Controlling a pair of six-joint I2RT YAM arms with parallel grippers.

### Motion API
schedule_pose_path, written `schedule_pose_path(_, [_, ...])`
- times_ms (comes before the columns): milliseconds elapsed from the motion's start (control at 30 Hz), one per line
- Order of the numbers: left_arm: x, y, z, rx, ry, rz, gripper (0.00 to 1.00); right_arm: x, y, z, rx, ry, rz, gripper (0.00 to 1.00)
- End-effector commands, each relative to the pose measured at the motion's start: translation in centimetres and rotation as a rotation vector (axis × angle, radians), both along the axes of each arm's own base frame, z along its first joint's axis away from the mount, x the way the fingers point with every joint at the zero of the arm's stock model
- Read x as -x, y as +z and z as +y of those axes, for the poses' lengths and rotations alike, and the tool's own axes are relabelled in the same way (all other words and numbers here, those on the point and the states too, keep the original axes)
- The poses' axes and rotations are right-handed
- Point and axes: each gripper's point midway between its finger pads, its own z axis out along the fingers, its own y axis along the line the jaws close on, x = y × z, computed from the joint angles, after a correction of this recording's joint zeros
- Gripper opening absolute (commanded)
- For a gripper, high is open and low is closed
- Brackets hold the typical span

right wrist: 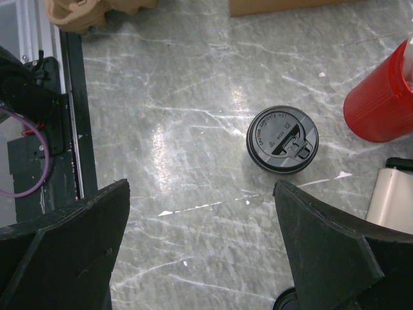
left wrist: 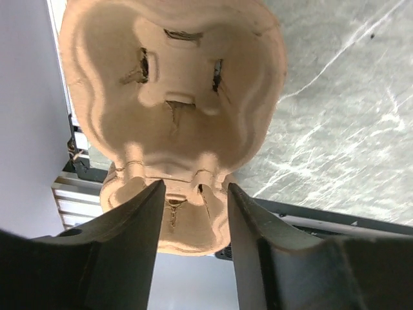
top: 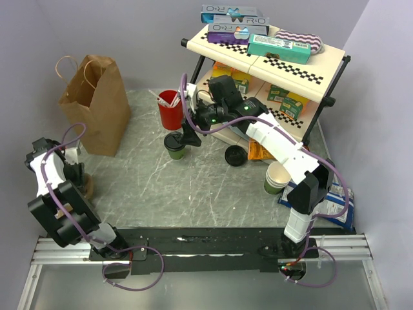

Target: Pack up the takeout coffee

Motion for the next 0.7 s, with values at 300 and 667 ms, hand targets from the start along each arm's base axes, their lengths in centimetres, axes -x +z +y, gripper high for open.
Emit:
schedule_pose_path(300, [0.3,0.3,1.4,-0.003,0.197,-0.016,0.47,0.3,0.0,0.7,-0.015,0.018,-0.002,0.98])
schedule_pose_path(667, [0.3,-1.1,2.2,-0.018,0.191,0.014,0.51,0.4,-0.7,0.8,-0.001,0.022,0.003,0.98])
